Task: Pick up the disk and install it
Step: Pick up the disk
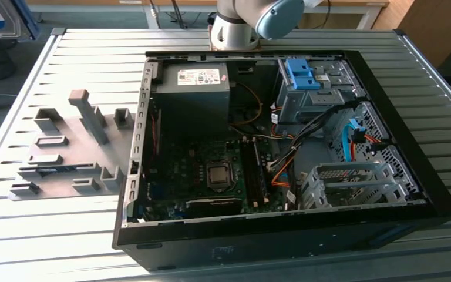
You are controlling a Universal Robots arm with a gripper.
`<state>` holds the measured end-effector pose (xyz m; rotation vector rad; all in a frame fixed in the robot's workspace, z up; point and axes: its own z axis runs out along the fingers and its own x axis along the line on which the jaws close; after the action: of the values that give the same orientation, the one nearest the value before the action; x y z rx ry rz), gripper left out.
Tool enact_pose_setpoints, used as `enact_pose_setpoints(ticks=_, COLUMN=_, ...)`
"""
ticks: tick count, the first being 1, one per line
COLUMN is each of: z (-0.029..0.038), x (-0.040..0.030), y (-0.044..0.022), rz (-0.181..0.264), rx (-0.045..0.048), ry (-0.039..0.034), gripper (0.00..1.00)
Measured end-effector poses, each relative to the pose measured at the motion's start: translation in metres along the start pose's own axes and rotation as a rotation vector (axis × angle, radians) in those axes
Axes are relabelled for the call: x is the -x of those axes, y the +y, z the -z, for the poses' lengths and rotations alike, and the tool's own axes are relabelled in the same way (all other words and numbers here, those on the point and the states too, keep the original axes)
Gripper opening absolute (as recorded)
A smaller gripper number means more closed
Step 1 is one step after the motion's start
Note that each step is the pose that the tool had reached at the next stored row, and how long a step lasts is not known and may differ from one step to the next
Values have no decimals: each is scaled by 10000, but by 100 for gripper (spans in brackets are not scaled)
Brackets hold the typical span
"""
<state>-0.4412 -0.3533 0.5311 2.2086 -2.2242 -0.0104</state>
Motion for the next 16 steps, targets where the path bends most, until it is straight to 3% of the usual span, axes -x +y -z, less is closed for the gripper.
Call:
enact_pose_setpoints(ticks=7, z=1, x=0, y=-61, rz=0, rx=0, ry=0, gripper=37)
enact_pose_setpoints(ticks=16, z=2, x=0, y=-75, rz=1, rx=2, ry=0, gripper=37)
